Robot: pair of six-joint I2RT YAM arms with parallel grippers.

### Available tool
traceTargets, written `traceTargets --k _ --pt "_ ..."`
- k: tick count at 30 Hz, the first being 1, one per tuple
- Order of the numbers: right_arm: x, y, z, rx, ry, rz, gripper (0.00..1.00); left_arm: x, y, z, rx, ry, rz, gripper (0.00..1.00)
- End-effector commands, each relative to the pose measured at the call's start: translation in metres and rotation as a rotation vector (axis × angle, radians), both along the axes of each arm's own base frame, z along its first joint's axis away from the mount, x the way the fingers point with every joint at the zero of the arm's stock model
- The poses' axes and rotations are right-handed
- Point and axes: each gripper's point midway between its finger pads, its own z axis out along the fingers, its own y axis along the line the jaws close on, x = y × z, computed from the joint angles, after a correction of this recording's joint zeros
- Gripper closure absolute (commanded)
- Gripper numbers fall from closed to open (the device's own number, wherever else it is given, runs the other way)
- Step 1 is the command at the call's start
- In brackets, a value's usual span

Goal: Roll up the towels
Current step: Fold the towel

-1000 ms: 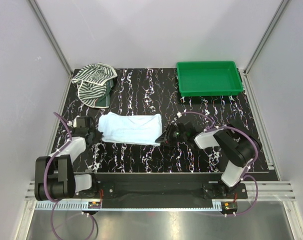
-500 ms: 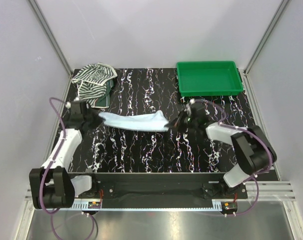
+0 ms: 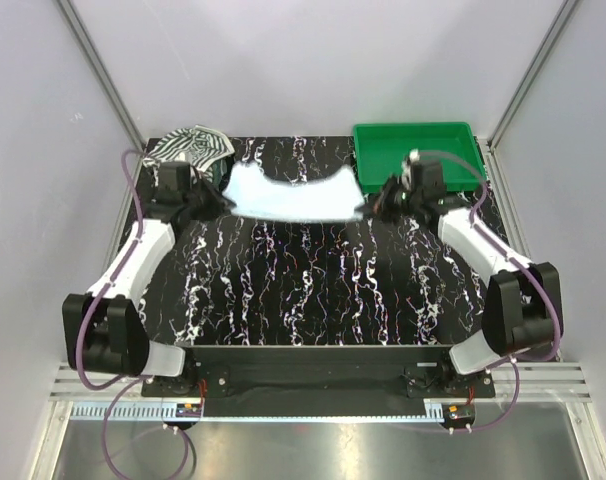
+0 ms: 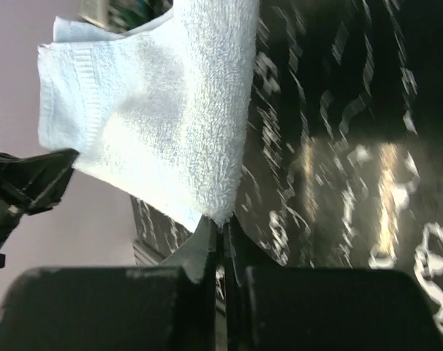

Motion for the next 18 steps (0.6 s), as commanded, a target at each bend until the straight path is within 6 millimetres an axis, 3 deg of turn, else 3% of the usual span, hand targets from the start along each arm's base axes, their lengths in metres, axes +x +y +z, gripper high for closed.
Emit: traceTargets --k 1,2,3,4,6,9,14,17,18 --pt "-0.064 -0.017 -0.082 -0.058 0.213 -0.028 1.00 -0.028 0.002 -0.025 0.003 0.010 -0.034 1.00" --pt "-0.074 -0.018 -0.095 -0.038 0.250 -0.046 1.00 -0.043 0.002 -0.054 0.006 0.073 -0.041 1.00" --pt "-0.079 -0.018 -0.105 -0.028 0.251 -0.055 1.00 -0.049 0.002 -0.064 0.009 0.081 -0.045 1.00" --pt "-0.102 -0.023 -0.132 -0.042 0.313 -0.063 1.00 -0.055 0.004 -0.071 0.017 0.086 -0.041 1.00" --pt "-0.117 -0.027 -0.153 -0.055 0.357 -0.083 1.00 -0.076 0.010 -0.106 0.039 0.156 -0.031 1.00" --pt "-0.143 -0.034 -0.176 -0.080 0.424 -0.085 1.00 -0.103 0.018 -0.141 0.057 0.250 -0.003 1.00" --pt "-0.170 -0.041 -0.175 -0.132 0.445 -0.089 1.00 -0.127 0.032 -0.150 0.083 0.291 0.047 1.00" --pt "-0.188 -0.043 -0.172 -0.151 0.461 -0.092 0.84 -0.142 0.042 -0.152 0.115 0.309 0.082 1.00" --pt "-0.193 -0.041 -0.169 -0.153 0.456 -0.083 0.69 -0.144 0.046 -0.151 0.123 0.308 0.092 0.98"
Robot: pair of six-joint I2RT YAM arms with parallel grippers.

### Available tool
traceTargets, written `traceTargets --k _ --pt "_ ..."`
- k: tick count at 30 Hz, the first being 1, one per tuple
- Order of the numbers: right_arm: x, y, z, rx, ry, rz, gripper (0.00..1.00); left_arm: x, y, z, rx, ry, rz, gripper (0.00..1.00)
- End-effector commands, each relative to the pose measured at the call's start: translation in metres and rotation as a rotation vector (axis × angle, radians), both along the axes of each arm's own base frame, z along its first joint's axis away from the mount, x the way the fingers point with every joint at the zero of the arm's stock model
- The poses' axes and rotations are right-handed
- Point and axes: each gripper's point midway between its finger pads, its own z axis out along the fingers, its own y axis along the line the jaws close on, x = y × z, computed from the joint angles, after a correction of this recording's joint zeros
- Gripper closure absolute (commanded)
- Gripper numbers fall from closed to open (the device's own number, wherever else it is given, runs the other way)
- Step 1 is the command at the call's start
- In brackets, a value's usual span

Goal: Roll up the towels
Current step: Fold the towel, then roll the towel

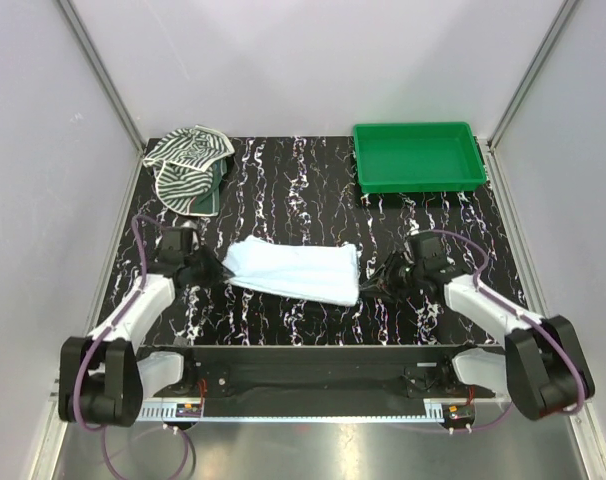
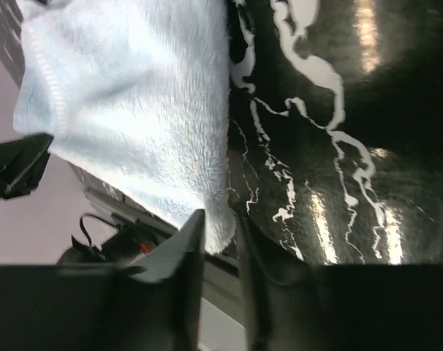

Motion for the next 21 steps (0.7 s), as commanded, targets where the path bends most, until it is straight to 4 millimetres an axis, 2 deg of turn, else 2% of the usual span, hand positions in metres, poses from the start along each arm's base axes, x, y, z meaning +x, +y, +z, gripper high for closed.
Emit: traceTargets --k 1,2,3,4,5,6,8,9,10,11,12,13,15,16,17,18,19,20,21 --pt "-0.024 -0.021 -0.018 -0.140 0.054 -0.045 0.63 0.005 0.047 -0.003 0.171 -0.035 0.130 0.92" --pt "-0.030 -0.020 -0.020 -0.151 0.066 -0.040 0.56 0.005 0.050 -0.003 0.183 -0.032 0.140 0.84" --pt "-0.034 -0.021 -0.019 -0.166 0.063 -0.043 0.47 0.003 0.053 -0.004 0.192 -0.021 0.144 0.71" --pt "-0.037 -0.020 -0.019 -0.176 0.063 -0.040 0.29 0.003 0.053 -0.003 0.191 -0.022 0.145 0.61" --pt "-0.040 -0.018 -0.018 -0.187 0.059 -0.027 0.22 0.002 0.051 -0.001 0.180 -0.026 0.142 0.45" --pt "-0.043 -0.022 -0.018 -0.212 0.065 -0.040 0.18 0.004 0.050 0.005 0.173 -0.052 0.151 0.44" --pt "-0.037 -0.024 -0.005 -0.219 0.011 -0.047 0.16 0.009 0.048 0.019 0.182 -0.117 0.148 0.42" --pt "-0.035 -0.032 -0.002 -0.257 -0.002 -0.064 0.15 0.014 0.036 0.042 0.207 -0.199 0.102 0.39" --pt "-0.026 -0.031 0.015 -0.252 -0.061 -0.075 0.15 0.016 0.031 0.056 0.239 -0.235 0.084 0.37" --pt "-0.021 -0.033 0.023 -0.261 -0.096 -0.080 0.15 0.019 0.042 0.066 0.335 -0.259 0.128 0.35" --pt "-0.016 -0.041 0.029 -0.296 -0.119 -0.103 0.15 0.019 0.028 0.088 0.356 -0.304 0.077 0.34" --pt "-0.006 -0.041 0.047 -0.303 -0.164 -0.117 0.15 0.019 0.024 0.097 0.376 -0.327 0.061 0.34" --pt "0.002 -0.056 0.057 -0.392 -0.195 -0.143 0.14 0.017 0.001 0.114 0.404 -0.403 -0.027 0.38" --pt "0.012 -0.060 0.073 -0.406 -0.230 -0.165 0.14 0.017 -0.010 0.126 0.402 -0.444 -0.063 0.38" --pt "0.013 -0.068 0.075 -0.447 -0.225 -0.174 0.14 0.019 -0.017 0.127 0.439 -0.461 -0.088 0.39" --pt "0.019 -0.078 0.080 -0.483 -0.231 -0.210 0.15 0.011 -0.043 0.128 0.440 -0.490 -0.172 0.39" --pt "0.030 -0.089 0.091 -0.496 -0.242 -0.256 0.16 0.012 -0.052 0.134 0.462 -0.514 -0.186 0.40" --pt "0.033 -0.096 0.095 -0.509 -0.244 -0.265 0.16 0.011 -0.067 0.122 0.499 -0.492 -0.238 0.41" --pt "0.034 -0.104 0.098 -0.521 -0.237 -0.287 0.16 0.000 -0.093 0.118 0.506 -0.504 -0.318 0.42"
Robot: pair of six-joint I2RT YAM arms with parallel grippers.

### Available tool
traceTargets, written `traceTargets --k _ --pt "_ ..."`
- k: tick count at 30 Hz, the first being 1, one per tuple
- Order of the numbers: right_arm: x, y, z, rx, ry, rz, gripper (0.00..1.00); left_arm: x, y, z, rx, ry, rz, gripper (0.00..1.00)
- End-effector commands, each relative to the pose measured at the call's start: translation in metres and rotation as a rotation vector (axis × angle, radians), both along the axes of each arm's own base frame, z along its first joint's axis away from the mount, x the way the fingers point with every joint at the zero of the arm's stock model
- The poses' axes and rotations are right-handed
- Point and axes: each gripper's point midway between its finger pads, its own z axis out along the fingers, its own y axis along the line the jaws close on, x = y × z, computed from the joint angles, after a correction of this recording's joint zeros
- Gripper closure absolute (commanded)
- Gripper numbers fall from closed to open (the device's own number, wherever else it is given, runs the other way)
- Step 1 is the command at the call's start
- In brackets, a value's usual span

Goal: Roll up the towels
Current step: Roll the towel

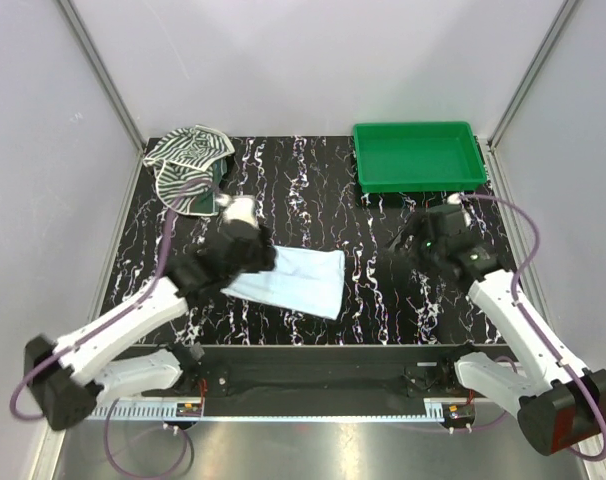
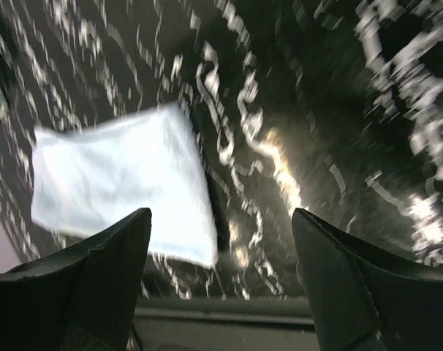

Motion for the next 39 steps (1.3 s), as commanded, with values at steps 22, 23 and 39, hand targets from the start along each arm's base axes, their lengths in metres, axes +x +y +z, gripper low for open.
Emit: traceTargets --k 22,23,39 --pt "-0.019 -0.073 0.037 -0.149 -0.050 -0.192 0.14 -0.074 -0.199 -0.112 0.519 0.020 -0.330 0.42" --pt "-0.019 -0.073 0.035 -0.146 -0.048 -0.191 0.14 -0.074 -0.198 -0.119 0.533 0.026 -0.329 0.42" --pt "-0.024 -0.072 0.032 -0.141 -0.044 -0.181 0.15 -0.077 -0.190 -0.176 0.566 0.119 -0.335 0.57"
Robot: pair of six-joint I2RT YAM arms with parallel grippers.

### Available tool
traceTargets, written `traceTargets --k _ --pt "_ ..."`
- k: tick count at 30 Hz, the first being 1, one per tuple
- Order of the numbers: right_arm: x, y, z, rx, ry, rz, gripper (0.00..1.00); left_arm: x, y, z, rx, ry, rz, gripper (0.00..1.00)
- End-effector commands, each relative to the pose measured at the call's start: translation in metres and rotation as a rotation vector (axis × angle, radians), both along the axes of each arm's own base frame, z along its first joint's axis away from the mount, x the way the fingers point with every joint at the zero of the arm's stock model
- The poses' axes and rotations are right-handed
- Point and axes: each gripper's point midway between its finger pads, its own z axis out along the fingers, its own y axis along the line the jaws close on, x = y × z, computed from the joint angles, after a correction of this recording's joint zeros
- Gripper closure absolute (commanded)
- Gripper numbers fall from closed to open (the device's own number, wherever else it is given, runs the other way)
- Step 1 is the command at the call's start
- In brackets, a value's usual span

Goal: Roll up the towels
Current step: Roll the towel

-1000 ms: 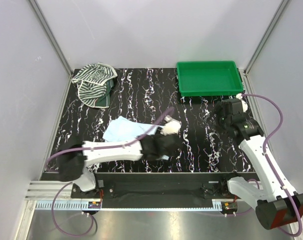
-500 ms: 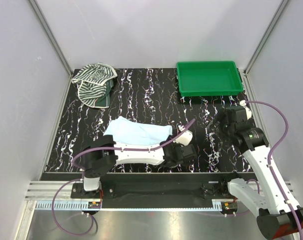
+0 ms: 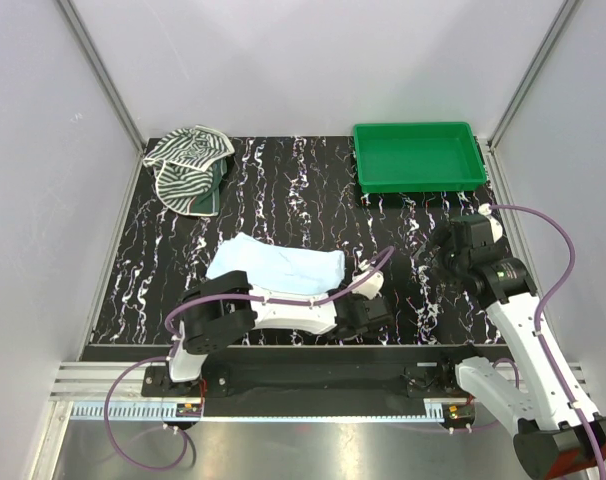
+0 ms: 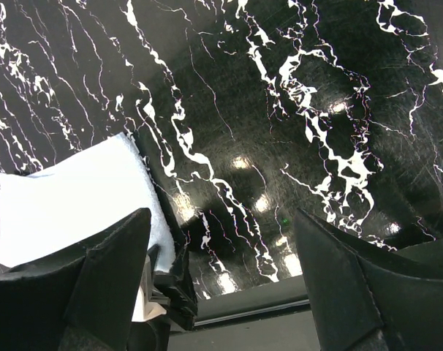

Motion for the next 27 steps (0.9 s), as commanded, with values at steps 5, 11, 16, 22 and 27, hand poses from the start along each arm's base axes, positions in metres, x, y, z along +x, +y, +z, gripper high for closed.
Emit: traceTargets --k 5,11,16,22,27 --pt "-0.001 -0.005 0.008 -0.015 -0.029 -0.006 0.14 -0.001 0.020 -0.032 -0.043 0.060 0.038 0.91" --pt "0.002 0.023 0.012 0.087 -0.063 0.114 0.16 -0.015 0.025 -0.016 -0.202 0.107 0.003 1.00" --pt "-0.002 0.069 -0.007 0.274 -0.005 0.293 0.19 -0.043 0.013 0.018 -0.534 0.239 -0.057 1.00" --pt "-0.006 0.081 -0.026 0.359 -0.005 0.302 0.19 -0.041 0.018 0.048 -0.910 0.379 -0.041 1.00" --pt "-0.010 0.110 -0.018 0.418 -0.029 0.409 0.23 -0.039 0.019 0.065 -1.068 0.435 -0.051 1.00"
